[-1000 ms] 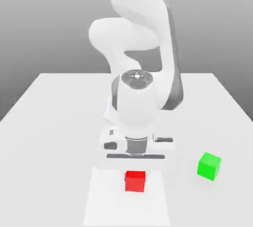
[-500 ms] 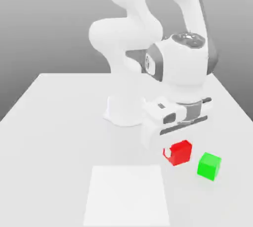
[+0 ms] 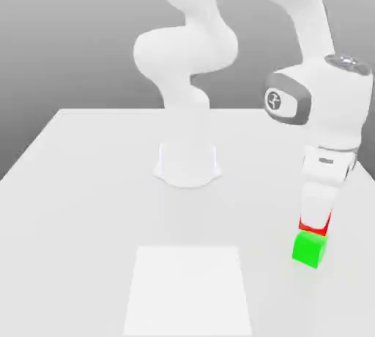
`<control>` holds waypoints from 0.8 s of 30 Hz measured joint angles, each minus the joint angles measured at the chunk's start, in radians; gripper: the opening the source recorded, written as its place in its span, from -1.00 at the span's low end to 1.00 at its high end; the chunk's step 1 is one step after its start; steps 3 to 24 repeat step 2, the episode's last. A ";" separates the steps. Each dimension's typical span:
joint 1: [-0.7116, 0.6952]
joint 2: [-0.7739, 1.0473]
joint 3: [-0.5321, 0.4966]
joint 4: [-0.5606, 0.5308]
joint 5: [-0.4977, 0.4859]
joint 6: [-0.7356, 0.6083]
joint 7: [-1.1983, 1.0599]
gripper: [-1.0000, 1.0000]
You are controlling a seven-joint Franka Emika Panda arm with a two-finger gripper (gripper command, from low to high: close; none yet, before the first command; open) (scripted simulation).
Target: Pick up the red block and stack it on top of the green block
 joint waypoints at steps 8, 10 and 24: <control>0.000 0.000 0.000 0.000 0.000 0.000 0.000 1.00; 0.000 0.000 0.000 0.000 0.000 0.000 0.000 1.00; 0.000 0.000 0.000 0.000 0.000 0.000 0.000 1.00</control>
